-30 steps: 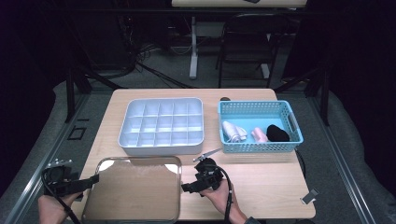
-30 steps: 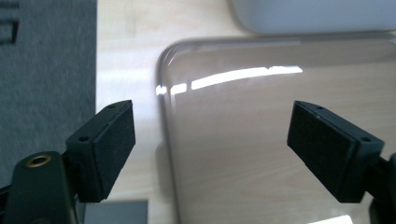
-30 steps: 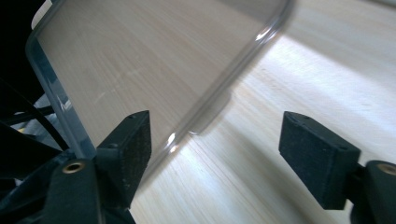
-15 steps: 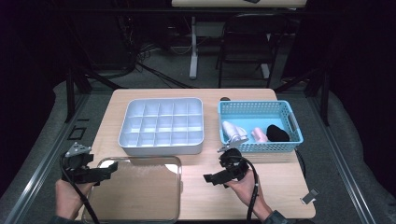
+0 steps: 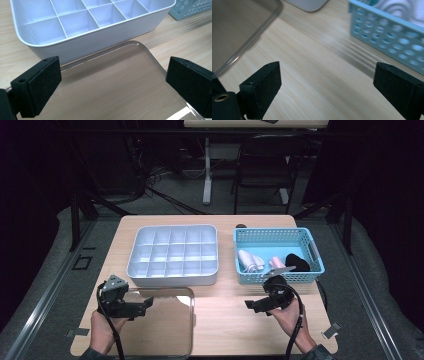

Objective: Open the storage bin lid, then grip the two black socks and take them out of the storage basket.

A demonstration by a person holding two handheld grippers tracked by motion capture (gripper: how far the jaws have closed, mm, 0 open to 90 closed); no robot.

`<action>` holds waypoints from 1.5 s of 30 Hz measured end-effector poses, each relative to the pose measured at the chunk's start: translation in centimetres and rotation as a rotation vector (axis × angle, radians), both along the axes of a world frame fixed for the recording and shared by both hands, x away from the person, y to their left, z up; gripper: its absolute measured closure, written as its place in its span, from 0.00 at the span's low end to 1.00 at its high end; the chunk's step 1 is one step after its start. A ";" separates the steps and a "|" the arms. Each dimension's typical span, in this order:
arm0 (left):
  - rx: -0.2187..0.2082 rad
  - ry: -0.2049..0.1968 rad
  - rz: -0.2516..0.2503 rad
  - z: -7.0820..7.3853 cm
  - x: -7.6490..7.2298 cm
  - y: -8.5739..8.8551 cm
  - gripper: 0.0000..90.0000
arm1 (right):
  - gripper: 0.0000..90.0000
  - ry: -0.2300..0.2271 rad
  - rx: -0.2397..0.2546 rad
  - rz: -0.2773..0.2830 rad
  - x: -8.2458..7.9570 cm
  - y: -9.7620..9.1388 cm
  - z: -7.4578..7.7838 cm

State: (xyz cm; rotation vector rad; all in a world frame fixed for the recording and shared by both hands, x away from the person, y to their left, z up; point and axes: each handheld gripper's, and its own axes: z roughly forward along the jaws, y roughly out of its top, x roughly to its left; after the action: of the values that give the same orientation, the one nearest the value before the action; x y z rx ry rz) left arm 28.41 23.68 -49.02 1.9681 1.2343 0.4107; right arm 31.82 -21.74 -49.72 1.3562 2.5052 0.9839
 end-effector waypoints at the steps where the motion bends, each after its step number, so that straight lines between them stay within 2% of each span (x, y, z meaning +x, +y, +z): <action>1: -0.013 -0.009 -0.010 -0.4 0.0 -0.1 0.00 | 0.08 -0.006 0.000 -0.030 -0.1 -1.0 -0.1; 2: -0.027 -0.015 -0.018 -0.9 0.0 -0.3 0.00 | 0.08 -0.010 -0.001 -0.039 -0.1 -1.4 -0.2; 4: -0.002 0.006 -0.042 -1.9 0.1 -0.7 0.00 | 0.08 -0.011 -0.016 -0.057 -0.1 -2.1 -0.6; 10: 0.024 -0.019 -0.038 -2.1 0.2 -1.0 0.00 | 0.09 -0.001 -0.018 -0.090 0.2 -3.7 -1.0; 12: 0.051 -0.027 -0.032 -2.5 0.1 -1.3 0.00 | 0.09 -0.028 -0.041 -0.114 0.2 -4.4 -0.8; 18: 0.058 -0.014 -0.046 -3.3 -0.1 -1.3 0.00 | 0.10 -0.037 -0.053 -0.118 0.0 -4.9 -0.7; 20: 0.069 -0.024 -0.040 -3.4 -0.3 -1.3 0.00 | 0.09 -0.037 -0.062 -0.110 0.0 -5.0 -0.7; 27: 0.065 -0.052 -0.038 -3.4 -0.5 -1.4 0.00 | 0.08 -0.053 -0.063 -0.114 -0.2 -5.4 0.2; 31: 0.047 -0.061 -0.059 -3.7 -0.4 -1.4 0.00 | 0.08 -0.054 -0.035 -0.119 -0.2 -6.0 1.0; 35: 0.046 -0.071 -0.061 -3.8 -0.4 -1.4 0.00 | 0.07 -0.059 -0.033 -0.126 0.1 -6.4 1.5; 40: 0.039 -0.074 -0.065 -3.8 -0.4 -1.5 0.00 | 0.03 -0.047 -0.037 -0.140 0.6 -7.2 2.3; 45: 0.037 -0.085 -0.077 -3.9 -0.5 -1.6 0.00 | 0.02 -0.060 -0.056 -0.152 1.2 -7.9 3.3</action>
State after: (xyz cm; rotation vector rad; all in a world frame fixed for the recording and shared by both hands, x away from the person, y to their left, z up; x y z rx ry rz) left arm 27.89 22.09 -52.94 2.0020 1.1012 0.4763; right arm 33.02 -29.68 -46.45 1.4534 2.3289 0.9028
